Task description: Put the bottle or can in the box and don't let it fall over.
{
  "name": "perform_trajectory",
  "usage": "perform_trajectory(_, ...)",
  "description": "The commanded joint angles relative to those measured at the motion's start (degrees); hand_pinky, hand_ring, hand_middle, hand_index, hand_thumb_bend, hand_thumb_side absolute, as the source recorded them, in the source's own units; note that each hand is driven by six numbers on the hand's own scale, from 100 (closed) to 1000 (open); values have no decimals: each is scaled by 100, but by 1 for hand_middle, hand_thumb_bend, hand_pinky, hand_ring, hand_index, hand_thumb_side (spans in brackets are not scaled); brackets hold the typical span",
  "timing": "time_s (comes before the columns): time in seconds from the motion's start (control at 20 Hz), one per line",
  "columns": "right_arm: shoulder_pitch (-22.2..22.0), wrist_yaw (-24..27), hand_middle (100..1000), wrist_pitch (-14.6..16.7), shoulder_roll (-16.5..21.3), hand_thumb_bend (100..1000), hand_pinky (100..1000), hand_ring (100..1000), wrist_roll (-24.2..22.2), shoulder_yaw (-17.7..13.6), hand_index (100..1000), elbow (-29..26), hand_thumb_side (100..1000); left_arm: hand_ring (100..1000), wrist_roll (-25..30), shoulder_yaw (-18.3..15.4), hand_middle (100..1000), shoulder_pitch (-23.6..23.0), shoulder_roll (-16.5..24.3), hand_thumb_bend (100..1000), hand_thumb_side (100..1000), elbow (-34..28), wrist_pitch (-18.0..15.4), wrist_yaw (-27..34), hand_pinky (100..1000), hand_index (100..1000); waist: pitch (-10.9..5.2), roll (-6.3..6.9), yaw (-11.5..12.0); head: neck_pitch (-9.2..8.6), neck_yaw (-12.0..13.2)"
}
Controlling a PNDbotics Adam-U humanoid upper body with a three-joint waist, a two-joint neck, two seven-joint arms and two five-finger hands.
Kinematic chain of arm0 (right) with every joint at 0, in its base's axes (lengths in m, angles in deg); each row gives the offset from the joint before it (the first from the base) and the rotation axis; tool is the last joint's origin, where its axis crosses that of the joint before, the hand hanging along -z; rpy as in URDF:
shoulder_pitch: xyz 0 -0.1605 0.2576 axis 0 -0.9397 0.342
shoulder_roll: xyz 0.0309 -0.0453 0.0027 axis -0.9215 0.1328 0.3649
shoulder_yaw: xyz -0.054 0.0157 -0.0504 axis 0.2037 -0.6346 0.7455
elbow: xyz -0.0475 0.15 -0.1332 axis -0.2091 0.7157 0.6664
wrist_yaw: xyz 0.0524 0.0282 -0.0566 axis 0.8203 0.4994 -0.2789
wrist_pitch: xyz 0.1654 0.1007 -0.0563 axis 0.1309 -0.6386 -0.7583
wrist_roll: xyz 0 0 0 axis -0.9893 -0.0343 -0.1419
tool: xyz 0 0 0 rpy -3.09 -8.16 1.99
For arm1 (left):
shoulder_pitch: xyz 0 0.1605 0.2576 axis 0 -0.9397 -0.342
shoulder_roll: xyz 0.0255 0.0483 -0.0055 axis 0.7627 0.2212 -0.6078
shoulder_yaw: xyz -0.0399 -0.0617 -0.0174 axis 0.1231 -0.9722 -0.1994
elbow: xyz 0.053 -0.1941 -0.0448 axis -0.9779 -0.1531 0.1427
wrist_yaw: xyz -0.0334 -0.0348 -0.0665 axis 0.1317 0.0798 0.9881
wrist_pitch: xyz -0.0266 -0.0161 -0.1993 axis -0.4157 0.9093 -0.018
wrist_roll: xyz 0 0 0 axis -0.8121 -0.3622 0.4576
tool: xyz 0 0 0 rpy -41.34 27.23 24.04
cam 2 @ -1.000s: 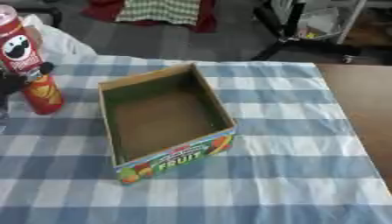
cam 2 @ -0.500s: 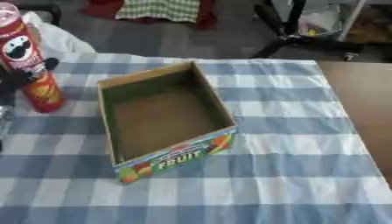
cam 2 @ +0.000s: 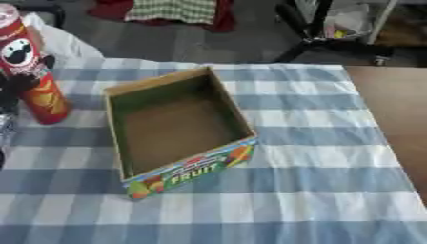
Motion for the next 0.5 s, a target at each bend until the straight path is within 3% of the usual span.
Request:
perform_trajectory(0.05, -3, 12, 906, -10, 89, 100, 872, 1000, 2, -54, 779, -104, 875, 558, -104, 36, 409, 91, 186, 352, 100, -115, 37, -40, 1000, 403, -139, 12, -2, 48, -23)
perform_trajectory(0.5, -67, 10, 906, 11, 130, 100, 873, 1000, 8, -79, 778, -104, 864, 534, -9, 98, 396, 67, 340, 362, 100, -783, 193, -124, 1000, 387, -248, 14, 68, 232, -235)
